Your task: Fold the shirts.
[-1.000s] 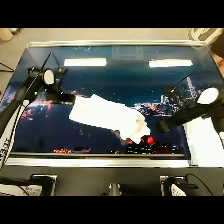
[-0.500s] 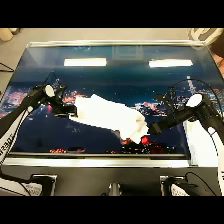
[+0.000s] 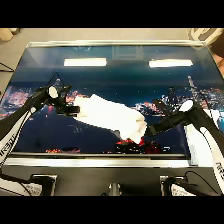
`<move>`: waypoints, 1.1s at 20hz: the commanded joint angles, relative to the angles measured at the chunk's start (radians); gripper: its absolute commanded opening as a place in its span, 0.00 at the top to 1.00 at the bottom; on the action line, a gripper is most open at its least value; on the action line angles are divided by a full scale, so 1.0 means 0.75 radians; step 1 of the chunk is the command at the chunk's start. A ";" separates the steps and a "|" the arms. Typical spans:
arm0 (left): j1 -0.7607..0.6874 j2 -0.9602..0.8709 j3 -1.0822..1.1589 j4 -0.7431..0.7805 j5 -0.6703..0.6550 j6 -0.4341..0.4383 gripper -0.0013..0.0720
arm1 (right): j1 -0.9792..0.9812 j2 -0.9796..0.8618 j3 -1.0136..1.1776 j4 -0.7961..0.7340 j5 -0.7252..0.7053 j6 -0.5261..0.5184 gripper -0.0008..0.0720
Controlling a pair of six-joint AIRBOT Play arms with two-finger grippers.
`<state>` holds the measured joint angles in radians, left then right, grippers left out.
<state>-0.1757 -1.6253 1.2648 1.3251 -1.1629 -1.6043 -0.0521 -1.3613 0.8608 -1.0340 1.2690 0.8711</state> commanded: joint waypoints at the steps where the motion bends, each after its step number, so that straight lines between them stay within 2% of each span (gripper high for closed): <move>1: -0.002 0.069 -0.001 -0.002 0.003 0.016 0.94 | -0.001 -0.108 -0.017 0.074 -0.106 -0.002 0.01; 4: -0.022 0.114 -0.001 -0.002 0.002 0.016 0.94 | -0.001 -0.151 -0.017 0.141 -0.159 -0.002 0.02; 5: -0.035 0.124 -0.001 -0.002 0.003 0.016 0.94 | 0.000 -0.160 -0.017 0.166 -0.163 -0.002 0.11; 6: -0.052 0.132 -0.001 -0.002 0.006 0.016 0.94 | 0.000 -0.162 -0.017 0.183 -0.161 -0.001 0.46; 7: -0.068 0.141 0.000 -0.002 0.007 0.016 0.94 | -0.001 -0.158 -0.017 0.189 -0.161 0.000 0.89; 8: -0.077 0.156 0.000 0.004 0.013 0.017 0.94 | -0.001 -0.151 -0.008 0.186 -0.134 -0.004 0.96; 11: -0.074 0.286 0.045 0.034 0.077 0.051 0.94 | -0.002 -0.056 0.117 -0.003 -0.023 -0.007 0.96; 15: -0.038 0.612 0.366 0.190 0.159 0.042 0.94 | -0.002 0.247 0.575 -0.414 0.007 0.010 0.96; 18: 0.006 0.846 0.649 0.240 0.227 -0.032 0.95 | -0.002 0.490 0.903 -0.481 -0.165 0.115 0.96; 22: 0.011 1.126 0.710 0.253 0.279 -0.077 0.94 | -0.002 0.796 1.010 -0.470 -0.395 0.150 0.96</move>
<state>-0.1749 -0.9241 1.7374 1.4899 -0.9882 -1.6306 -0.0540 -0.9131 1.5356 -1.3445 1.0966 0.9543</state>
